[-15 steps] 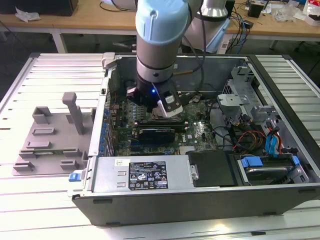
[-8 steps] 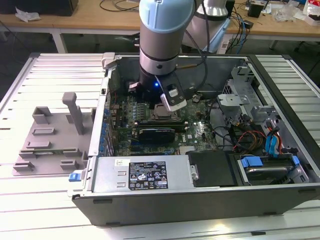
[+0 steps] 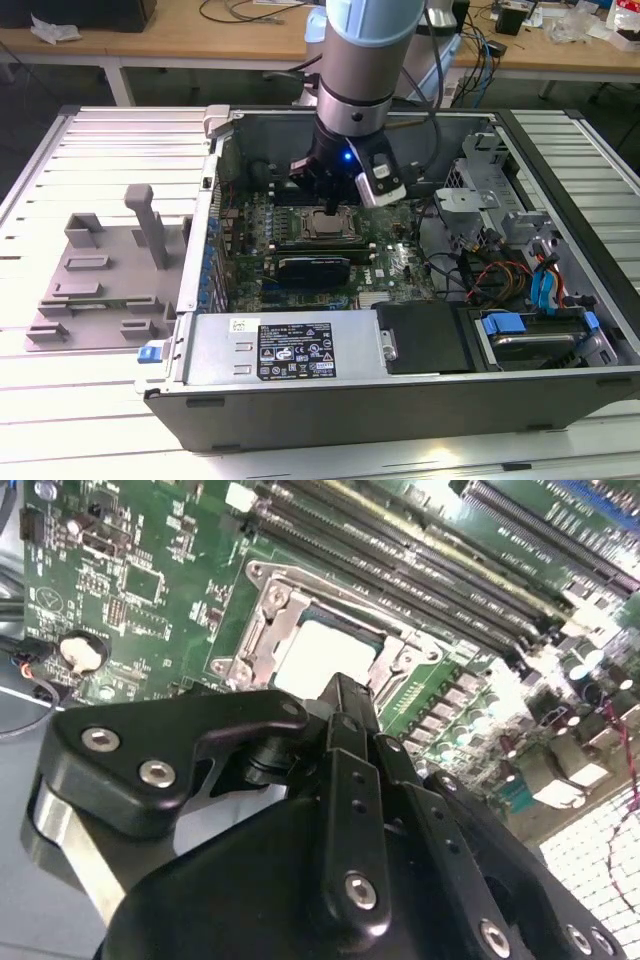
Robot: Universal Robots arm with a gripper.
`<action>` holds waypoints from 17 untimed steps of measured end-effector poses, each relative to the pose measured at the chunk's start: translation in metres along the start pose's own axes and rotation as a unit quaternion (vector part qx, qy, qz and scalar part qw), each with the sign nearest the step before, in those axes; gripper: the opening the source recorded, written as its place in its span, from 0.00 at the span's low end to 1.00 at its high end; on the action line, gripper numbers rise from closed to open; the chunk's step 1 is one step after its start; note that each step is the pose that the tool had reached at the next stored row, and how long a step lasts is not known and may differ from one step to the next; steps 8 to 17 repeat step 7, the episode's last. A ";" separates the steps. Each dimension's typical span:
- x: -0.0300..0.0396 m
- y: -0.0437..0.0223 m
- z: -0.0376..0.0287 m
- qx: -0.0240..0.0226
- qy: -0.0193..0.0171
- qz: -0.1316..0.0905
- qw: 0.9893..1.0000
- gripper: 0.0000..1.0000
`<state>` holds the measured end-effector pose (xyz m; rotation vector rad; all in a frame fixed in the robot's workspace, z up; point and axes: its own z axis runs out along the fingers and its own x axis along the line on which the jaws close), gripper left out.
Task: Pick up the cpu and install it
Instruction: 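Install the second cpu locking lever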
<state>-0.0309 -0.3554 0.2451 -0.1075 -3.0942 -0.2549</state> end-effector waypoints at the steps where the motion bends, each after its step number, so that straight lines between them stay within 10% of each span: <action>1: -0.0002 0.0001 0.0000 0.000 0.000 0.000 1.000 0.11; 17: -0.0004 0.0001 0.0000 0.000 0.000 0.000 1.000 0.11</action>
